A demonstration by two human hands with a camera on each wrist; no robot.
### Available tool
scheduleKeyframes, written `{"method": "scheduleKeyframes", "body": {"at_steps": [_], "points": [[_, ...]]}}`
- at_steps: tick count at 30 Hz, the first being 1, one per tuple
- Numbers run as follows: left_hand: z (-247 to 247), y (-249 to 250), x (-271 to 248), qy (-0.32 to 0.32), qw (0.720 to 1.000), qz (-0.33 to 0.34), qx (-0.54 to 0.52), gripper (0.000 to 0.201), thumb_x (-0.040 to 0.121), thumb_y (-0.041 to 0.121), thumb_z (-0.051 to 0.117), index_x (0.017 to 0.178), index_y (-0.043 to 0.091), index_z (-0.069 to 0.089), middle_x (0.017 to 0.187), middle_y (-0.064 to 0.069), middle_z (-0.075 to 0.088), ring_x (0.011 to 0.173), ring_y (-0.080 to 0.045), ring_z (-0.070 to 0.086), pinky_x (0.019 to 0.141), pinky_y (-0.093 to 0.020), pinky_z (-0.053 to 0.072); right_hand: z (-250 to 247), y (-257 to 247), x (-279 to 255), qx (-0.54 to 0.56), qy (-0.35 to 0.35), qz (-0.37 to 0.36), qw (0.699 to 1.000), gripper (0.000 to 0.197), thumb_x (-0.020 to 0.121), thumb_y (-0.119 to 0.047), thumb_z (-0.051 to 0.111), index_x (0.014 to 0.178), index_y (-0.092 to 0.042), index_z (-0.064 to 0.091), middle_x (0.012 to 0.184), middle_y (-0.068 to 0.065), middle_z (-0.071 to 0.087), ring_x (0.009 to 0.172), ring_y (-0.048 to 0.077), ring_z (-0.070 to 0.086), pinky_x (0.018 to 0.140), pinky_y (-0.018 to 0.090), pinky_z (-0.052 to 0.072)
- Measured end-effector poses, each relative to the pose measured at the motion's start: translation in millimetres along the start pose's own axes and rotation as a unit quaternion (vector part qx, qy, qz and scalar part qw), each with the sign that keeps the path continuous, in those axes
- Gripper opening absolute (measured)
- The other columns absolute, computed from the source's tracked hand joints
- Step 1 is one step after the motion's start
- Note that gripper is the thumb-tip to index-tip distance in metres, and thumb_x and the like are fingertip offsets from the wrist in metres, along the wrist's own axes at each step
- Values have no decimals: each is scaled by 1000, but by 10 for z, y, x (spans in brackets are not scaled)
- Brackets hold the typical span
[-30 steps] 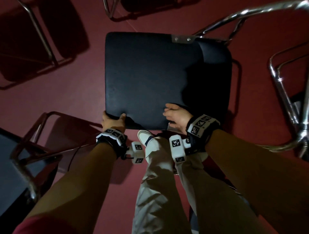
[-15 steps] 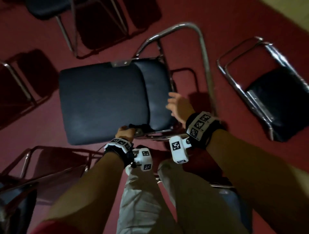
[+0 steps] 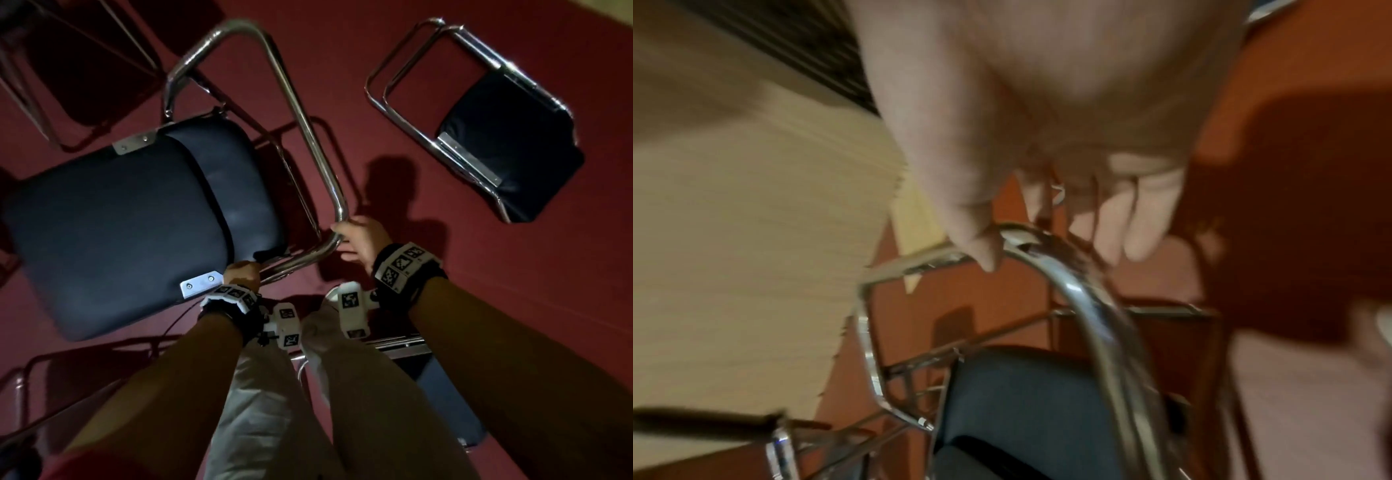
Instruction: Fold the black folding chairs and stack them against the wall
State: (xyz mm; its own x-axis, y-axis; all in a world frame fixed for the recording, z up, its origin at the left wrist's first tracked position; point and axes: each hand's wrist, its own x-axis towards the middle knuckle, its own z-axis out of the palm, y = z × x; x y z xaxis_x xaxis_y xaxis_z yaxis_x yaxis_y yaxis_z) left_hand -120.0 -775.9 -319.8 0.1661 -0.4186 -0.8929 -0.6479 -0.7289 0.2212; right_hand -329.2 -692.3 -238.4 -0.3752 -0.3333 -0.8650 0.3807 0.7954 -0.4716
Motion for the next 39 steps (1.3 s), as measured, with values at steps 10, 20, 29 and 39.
{"method": "scheduleKeyframes", "body": {"at_steps": [10, 20, 29, 39], "points": [[-713, -631, 165, -8, 964, -132, -231, 13, 100, 31, 54, 98, 18, 57, 88, 0, 52, 73, -15, 49, 61, -31, 36, 742, 269, 165, 231, 50, 111, 965, 14, 92, -17, 58, 81, -9, 59, 71, 4, 64, 56, 17, 58, 49, 24, 49], [-1315, -903, 679, -16, 884, -152, -441, 50, 92, 49, 63, 130, 18, 57, 126, 2, 54, 121, -20, 53, 79, -38, 44, 991, 241, 318, 302, 219, 74, 925, 19, 87, -8, 49, 69, -8, 56, 52, 4, 60, 49, 22, 56, 50, 24, 45], [-1430, -988, 880, -138, 870, -106, -462, 70, 92, 74, 41, 109, 17, 77, 114, -11, 73, 97, -23, 74, 74, -36, 57, 1051, 308, 429, 323, 278, 60, 903, 15, 84, -15, 49, 73, -9, 57, 62, 6, 59, 50, 20, 54, 62, 28, 48], [-1391, -1189, 1145, -52, 782, -51, -619, 53, 87, 51, 67, 129, 19, 65, 133, -4, 65, 117, -24, 66, 108, -49, 43, 1079, 279, 440, 351, 294, 61, 887, 22, 91, -15, 46, 73, -10, 55, 57, 3, 56, 50, 19, 52, 52, 21, 44]]}}
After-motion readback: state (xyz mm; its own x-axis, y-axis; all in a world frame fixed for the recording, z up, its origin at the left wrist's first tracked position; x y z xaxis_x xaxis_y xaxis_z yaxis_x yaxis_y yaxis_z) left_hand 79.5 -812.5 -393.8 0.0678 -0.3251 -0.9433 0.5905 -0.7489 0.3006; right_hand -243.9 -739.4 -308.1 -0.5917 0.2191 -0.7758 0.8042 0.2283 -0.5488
